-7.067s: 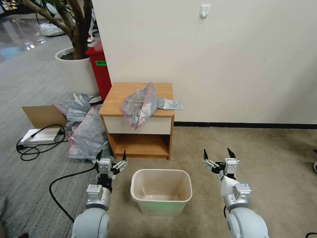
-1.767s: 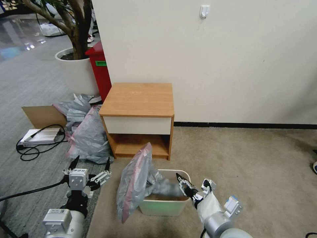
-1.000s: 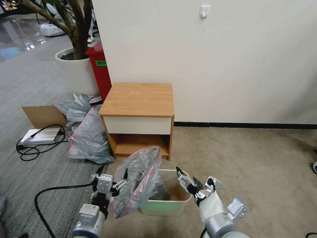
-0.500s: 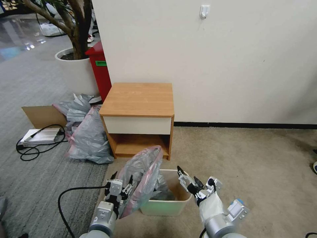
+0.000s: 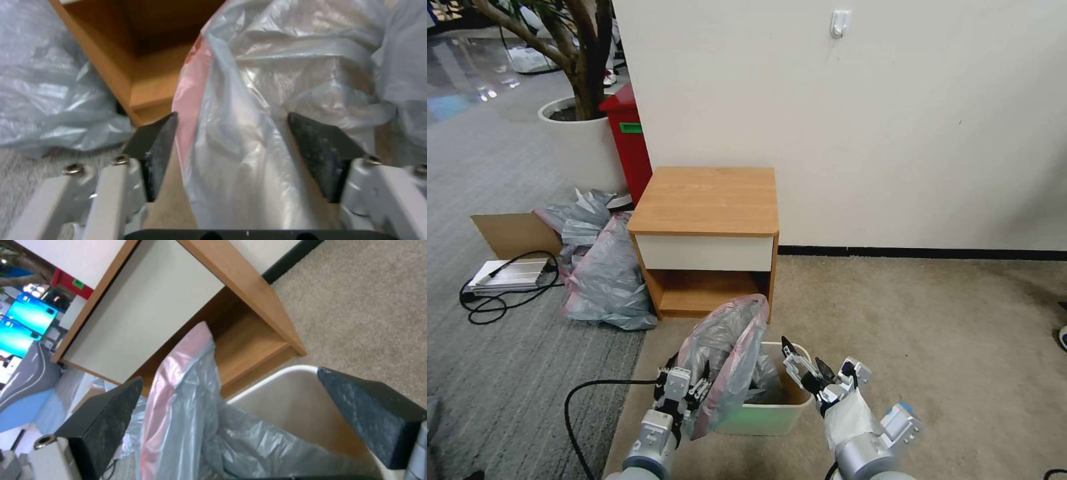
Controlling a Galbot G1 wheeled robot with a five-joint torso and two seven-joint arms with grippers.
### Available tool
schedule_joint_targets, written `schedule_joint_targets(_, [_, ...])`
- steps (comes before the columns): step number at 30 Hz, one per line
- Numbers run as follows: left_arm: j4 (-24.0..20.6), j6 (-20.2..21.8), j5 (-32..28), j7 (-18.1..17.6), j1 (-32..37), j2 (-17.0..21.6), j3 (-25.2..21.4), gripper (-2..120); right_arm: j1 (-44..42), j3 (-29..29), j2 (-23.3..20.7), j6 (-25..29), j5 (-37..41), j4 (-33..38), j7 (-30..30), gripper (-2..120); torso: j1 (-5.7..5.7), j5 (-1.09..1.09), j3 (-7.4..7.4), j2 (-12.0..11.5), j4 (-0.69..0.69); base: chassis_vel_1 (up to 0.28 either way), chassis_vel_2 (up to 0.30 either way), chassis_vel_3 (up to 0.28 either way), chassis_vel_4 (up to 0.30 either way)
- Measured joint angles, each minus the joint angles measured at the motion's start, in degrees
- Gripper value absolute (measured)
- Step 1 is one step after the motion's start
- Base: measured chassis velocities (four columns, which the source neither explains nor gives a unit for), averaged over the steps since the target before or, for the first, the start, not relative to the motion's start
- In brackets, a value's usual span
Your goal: Pick up the garbage bag from the table and place it over the trash can.
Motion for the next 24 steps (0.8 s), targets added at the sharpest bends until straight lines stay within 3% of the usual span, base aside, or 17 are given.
schedule_joint_targets(3, [0.05,2.1,-1.78,-1.68,-0.61,-0.01,0.84,51,-0.08,-0.17,0.17,0.2,-0.33,-0.21,-0.01,100,0.0,0.0,0.0,0.0,0.0,0.0,0.0,0.0,0.0])
schedule_joint_targets(4, [0.05,2.1,-1.78,-1.68,-0.61,-0.01,0.84,51,-0.08,-0.17,0.17,0.2,-0.33,-0.21,-0.01,100,0.0,0.0,0.0,0.0,0.0,0.0,0.0,0.0,0.0])
schedule_joint_targets(12, [0.76,3.16,-2.95,-2.86,-1.16,-0.26,1.61,18,0.03,-0.61,0.39,0.66,-1.33,-0.59,-0.07,100,0.0,0.0,0.0,0.0,0.0,0.0,0.0,0.0,0.0])
schedule_joint_targets(14, [0.76,3.1,-2.99,-2.89,-1.16,-0.28,1.62,16,0.1,-0.62,0.39,0.68,-1.59,-0.61,-0.11,100,0.0,-0.02,0.0,0.0,0.0,0.0,0.0,0.0,0.0])
schedule_joint_targets(19, [1.1,-1.55,-2.72,-4.23,-0.95,-0.17,1.74,12,1.05,-0.43,0.23,0.52,-3.04,-0.07,-1.45,100,0.0,-0.01,0.0,0.0,0.0,0.0,0.0,0.0,0.0])
schedule_joint_targets(24, [1.35,-10.12,-0.66,-4.98,-0.23,0.22,0.69,9,3.79,-1.58,-1.26,-2.02,-1.55,1.74,-2.06,100,0.0,0.0,0.0,0.0,0.0,0.0,0.0,0.0,0.0])
